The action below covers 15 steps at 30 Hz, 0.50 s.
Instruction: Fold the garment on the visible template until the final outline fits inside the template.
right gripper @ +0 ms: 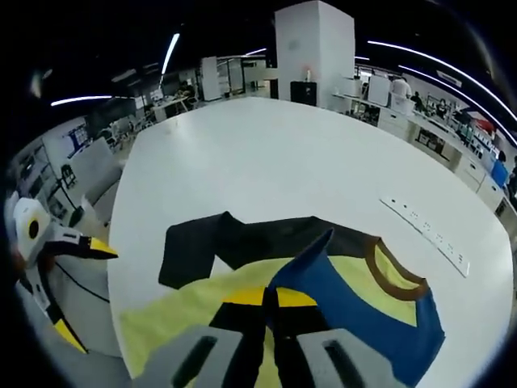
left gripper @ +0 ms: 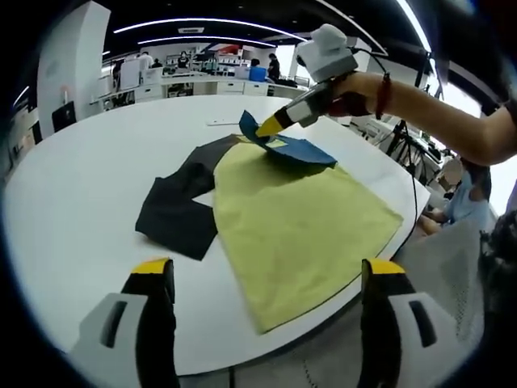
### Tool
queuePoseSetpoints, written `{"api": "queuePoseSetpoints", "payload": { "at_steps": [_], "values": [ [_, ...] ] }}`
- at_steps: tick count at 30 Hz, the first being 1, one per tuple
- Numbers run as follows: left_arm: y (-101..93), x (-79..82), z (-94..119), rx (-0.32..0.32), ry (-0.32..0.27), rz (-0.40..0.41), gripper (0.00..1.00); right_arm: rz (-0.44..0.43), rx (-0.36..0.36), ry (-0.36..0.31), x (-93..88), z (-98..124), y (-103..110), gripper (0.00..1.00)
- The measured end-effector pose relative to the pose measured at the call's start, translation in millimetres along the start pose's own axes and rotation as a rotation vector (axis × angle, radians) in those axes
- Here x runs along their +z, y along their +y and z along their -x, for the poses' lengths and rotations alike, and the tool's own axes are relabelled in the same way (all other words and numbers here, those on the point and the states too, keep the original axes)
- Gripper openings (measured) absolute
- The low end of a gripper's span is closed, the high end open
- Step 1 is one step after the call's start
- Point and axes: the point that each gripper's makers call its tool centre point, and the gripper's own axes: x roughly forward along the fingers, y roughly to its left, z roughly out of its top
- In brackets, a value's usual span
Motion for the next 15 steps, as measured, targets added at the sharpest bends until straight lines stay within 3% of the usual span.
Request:
{"api": "queuePoseSetpoints", "payload": {
  "at_steps": [8, 13, 15],
  "values": [
    [1.9, -1.9, 1, 0.006, -0.002, 0.011, 0.93, -0.026, 0.010, 0.022, -10.9, -14, 1, 0.00],
    [-0.2, -4.8, -1, 0.003, 0.008, 0.006, 0.94, -0.179, 0.069, -0.006, -11.0, -24, 12, 0.00],
    [0.1, -5.5, -1, 0.004, 0.011, 0.006, 0.94, -0.194, 0.091, -0.015, -8.9, -27, 16, 0.00]
  ]
}}
